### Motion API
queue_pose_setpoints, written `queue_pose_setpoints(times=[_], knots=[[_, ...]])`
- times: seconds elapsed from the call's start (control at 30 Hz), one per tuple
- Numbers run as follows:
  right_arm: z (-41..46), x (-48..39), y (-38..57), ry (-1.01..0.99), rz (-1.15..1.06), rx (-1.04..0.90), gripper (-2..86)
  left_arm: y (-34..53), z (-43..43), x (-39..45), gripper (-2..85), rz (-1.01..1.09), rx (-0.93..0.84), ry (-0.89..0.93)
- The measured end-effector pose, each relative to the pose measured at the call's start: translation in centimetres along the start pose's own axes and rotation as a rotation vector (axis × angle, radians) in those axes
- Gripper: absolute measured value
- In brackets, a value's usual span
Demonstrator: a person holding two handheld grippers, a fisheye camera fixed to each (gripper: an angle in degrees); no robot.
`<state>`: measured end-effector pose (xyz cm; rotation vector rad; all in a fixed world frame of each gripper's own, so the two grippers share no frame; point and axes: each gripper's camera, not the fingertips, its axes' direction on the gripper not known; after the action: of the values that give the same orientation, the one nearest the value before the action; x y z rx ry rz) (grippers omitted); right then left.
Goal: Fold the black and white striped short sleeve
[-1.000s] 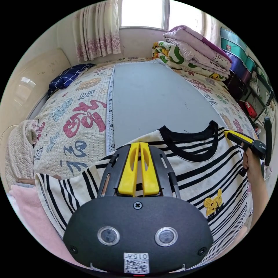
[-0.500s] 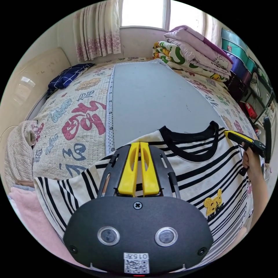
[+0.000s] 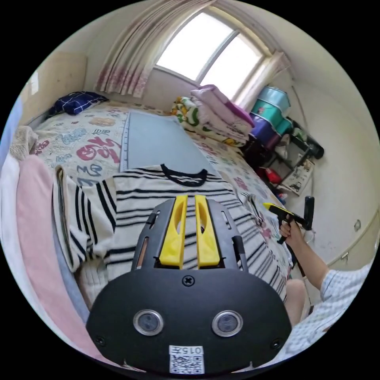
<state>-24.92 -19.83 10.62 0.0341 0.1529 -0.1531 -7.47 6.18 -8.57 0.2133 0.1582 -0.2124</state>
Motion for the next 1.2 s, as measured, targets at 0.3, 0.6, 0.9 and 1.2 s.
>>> queue_pose_setpoints(times=[0.3, 0.6, 0.9, 1.2], knots=[[-17.5, 1.0, 9.4, -0.064, 0.438, -0.078, 6.8, 18.0, -18.5, -4.5, 6.0, -0.242, -0.081, -0.221], [-19.7, -4.5, 3.7, -0.071, 0.481, -0.218, 9.6, 23.2, -21.9, -12.7, 8.2, -0.585, -0.181, -0.087], [-18.2, -10.6, -4.0, -0.028, 0.461, -0.357, 9.4, 21.4, -20.2, -14.1, 8.9, -0.529, -0.353, -0.123], [-18.8, -16.1, -9.2, -0.030, 0.474, -0.354, 7.2, 20.9, -19.8, -12.8, 6.6, -0.430, -0.421, -0.009]])
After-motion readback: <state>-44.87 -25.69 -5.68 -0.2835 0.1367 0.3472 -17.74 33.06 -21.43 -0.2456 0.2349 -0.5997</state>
